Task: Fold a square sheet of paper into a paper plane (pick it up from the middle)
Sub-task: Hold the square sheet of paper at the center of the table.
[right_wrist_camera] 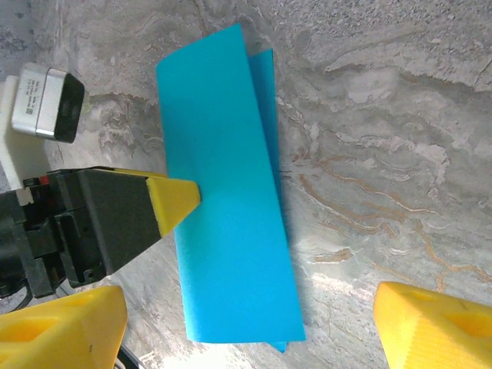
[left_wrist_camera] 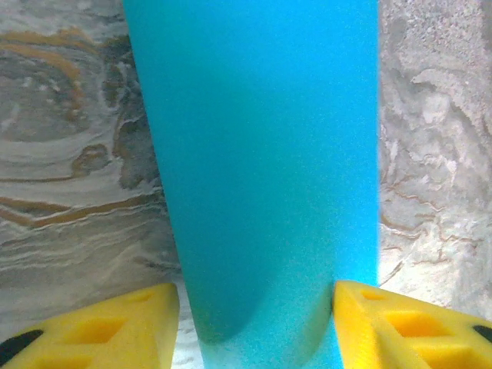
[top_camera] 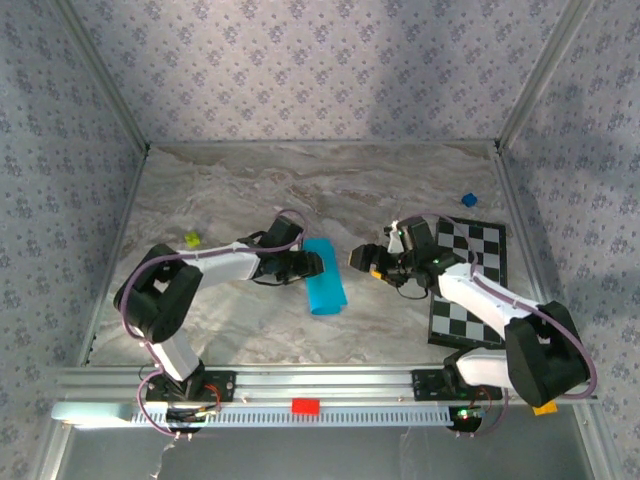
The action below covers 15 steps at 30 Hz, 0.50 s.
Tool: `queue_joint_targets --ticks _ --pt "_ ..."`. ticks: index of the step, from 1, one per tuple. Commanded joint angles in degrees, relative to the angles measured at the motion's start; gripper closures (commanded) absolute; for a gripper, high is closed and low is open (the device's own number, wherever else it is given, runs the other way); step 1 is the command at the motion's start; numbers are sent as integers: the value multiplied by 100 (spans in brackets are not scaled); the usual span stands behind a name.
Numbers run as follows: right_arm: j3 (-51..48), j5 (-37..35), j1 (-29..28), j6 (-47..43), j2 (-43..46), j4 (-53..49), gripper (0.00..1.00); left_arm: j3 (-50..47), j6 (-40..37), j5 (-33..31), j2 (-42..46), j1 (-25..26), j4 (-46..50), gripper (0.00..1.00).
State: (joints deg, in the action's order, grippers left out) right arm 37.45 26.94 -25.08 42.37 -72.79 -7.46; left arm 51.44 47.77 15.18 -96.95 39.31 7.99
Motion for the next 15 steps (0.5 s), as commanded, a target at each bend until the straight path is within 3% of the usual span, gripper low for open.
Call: queue_joint_targets --ticks 1,15 --pt "181 -94 -66 -85 -63 -36 15 125 -390 -180 115 -22 481 48" --pt "132 -264 -208 -4 -231 29 15 638 -715 -77 -478 -52 1028 51"
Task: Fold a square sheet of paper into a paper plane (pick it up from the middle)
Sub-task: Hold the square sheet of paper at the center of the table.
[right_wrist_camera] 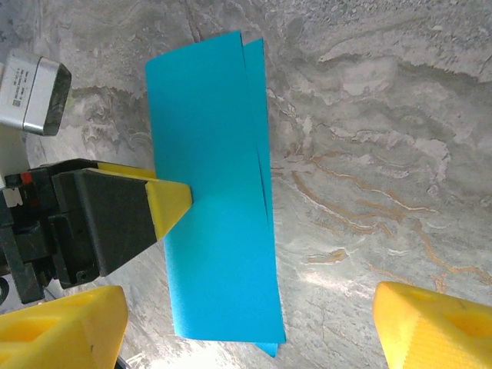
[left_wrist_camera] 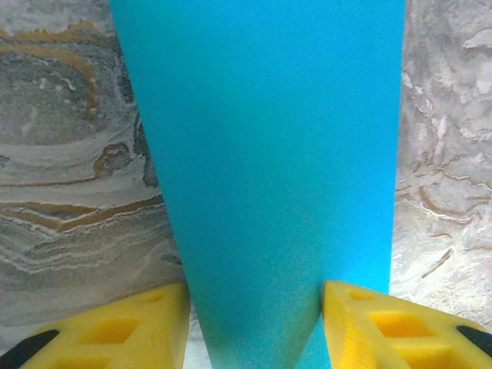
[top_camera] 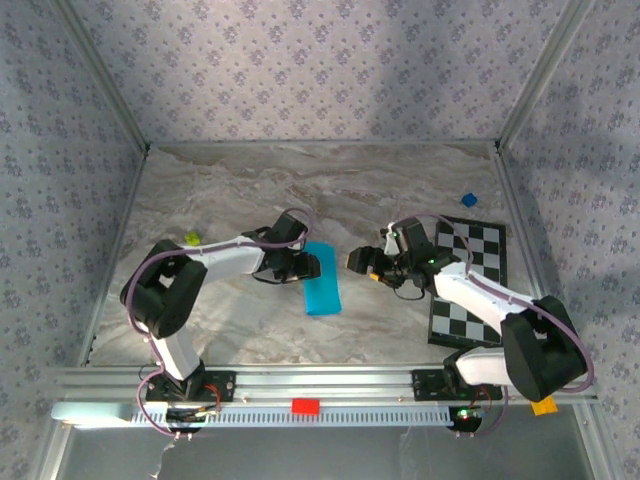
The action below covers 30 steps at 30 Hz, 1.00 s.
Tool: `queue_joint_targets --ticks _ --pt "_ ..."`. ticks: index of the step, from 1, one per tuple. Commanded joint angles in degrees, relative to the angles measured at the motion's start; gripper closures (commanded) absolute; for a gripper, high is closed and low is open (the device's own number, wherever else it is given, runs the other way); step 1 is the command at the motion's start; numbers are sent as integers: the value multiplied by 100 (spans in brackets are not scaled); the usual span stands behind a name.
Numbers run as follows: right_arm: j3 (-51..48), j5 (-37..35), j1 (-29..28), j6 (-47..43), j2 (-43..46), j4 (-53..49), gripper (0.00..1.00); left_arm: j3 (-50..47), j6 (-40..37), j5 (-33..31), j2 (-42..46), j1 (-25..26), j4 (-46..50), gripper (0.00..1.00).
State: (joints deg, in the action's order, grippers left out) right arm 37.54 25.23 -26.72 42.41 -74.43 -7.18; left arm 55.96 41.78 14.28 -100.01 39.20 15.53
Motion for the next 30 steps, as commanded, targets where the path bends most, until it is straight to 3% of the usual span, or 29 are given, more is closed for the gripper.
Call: queue_joint_targets --ticks 1,19,30 --pt "118 -90 -52 -9 -73 -2 15 205 -134 20 -201 -42 281 51" --pt "155 -59 -103 -143 -174 -43 16 914 -1278 39 -692 20 1215 54" --pt "169 -98 -127 -149 -194 -105 16 1061 -1389 278 -711 -35 1251 56"
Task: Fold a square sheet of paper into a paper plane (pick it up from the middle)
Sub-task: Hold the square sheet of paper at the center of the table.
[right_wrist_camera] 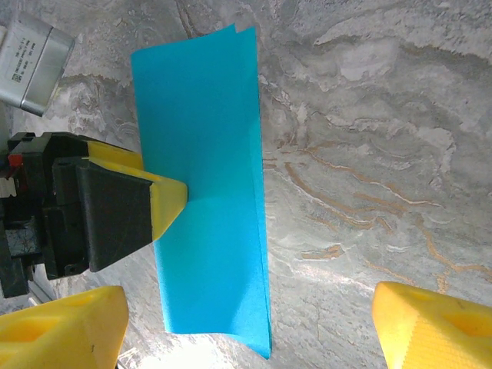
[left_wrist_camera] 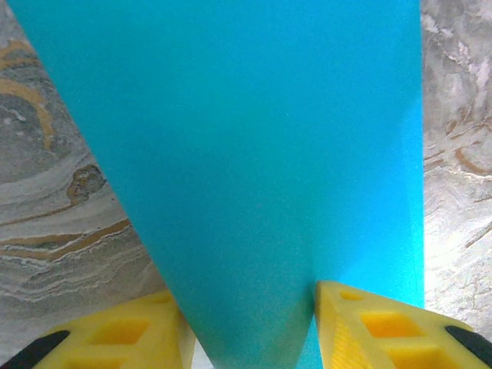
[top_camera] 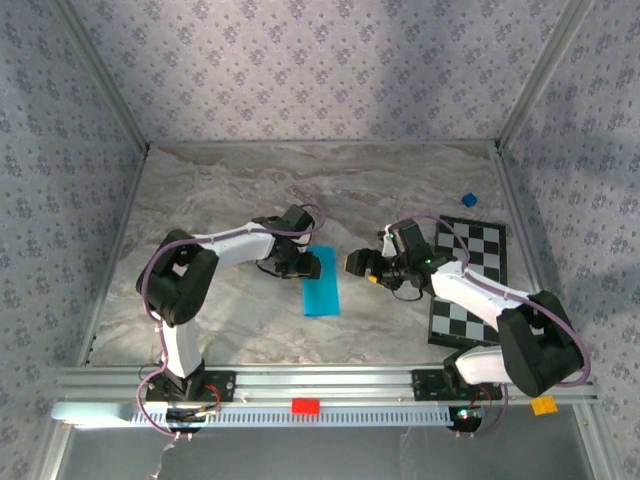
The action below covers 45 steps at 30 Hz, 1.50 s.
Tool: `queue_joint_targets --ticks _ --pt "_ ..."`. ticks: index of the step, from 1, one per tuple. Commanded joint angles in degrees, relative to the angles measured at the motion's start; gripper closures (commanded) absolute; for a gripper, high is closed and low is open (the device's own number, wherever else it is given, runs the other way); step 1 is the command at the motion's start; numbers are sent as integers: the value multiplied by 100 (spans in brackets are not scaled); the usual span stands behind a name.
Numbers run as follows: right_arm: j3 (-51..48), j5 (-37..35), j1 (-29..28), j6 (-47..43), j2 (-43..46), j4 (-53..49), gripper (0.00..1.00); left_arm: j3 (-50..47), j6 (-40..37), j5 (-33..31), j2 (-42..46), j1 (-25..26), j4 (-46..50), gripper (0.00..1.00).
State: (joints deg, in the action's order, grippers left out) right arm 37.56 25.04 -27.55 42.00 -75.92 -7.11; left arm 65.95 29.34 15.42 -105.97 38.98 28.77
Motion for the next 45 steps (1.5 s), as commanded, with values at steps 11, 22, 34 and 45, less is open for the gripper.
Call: queue_joint_targets --ticks 11,22,34,45 --pt "169 -80 -64 -139 -88 -113 16 155 -438 154 -260 -9 86 52" --pt "156 -121 -101 -115 -100 -116 16 318 -535 -93 -137 -2 313 48" --pt "155 -183 -128 -122 -151 -142 16 269 -473 -114 -468 13 229 48" --pt "165 -236 -163 -101 -195 -141 17 199 -350 -119 -564 48 138 46"
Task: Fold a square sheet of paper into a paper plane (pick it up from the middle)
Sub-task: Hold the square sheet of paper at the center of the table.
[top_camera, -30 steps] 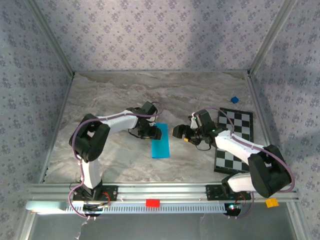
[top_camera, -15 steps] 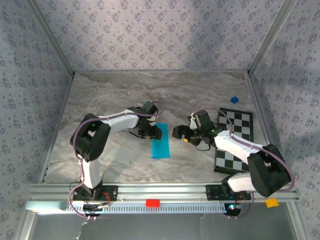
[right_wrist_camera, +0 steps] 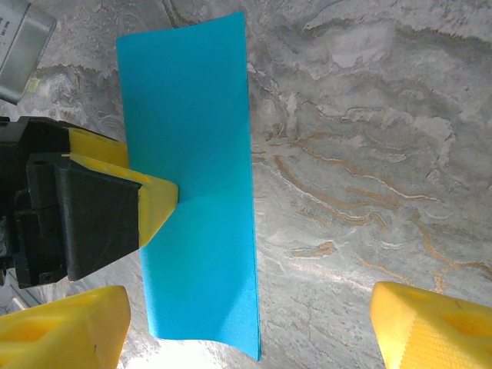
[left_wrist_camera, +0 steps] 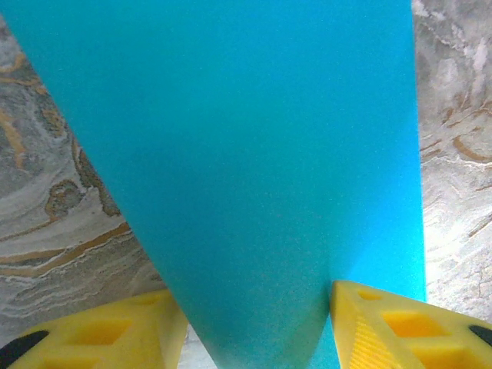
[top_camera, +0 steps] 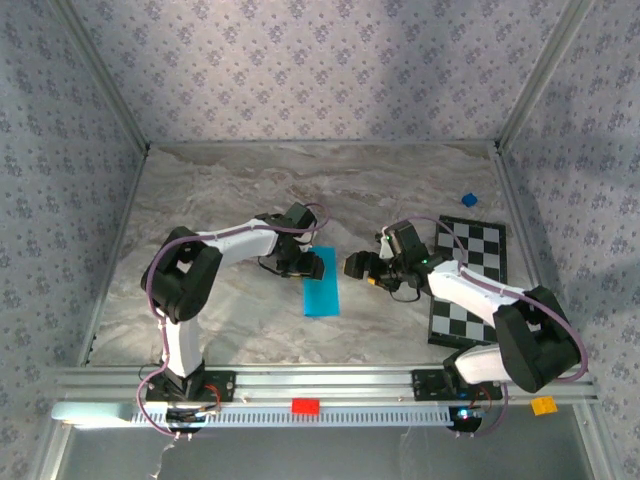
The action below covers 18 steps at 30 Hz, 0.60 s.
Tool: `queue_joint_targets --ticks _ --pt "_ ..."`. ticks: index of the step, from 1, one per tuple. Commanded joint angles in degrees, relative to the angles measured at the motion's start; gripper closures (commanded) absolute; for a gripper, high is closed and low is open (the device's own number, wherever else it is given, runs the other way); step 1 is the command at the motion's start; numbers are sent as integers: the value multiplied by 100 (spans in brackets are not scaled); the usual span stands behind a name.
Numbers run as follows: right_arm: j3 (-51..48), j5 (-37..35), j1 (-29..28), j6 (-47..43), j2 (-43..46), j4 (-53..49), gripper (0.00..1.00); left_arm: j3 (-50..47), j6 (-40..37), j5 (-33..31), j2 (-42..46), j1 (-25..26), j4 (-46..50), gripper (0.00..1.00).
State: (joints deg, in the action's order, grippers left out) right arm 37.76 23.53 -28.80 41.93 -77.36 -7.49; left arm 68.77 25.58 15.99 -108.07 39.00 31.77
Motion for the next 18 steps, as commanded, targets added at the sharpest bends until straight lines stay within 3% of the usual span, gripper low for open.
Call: queue_joint_targets --ticks 1,10,18 --pt "144 -85 -47 -98 -51 -103 17 -83 29 -175 -363 49 -167 46" --pt "144 -86 -65 -93 -84 -85 18 -83 104 -237 -467 72 -179 45" --pt "142 -77 -107 -36 -214 29 29 -83 74 -237 -509 92 -189 45"
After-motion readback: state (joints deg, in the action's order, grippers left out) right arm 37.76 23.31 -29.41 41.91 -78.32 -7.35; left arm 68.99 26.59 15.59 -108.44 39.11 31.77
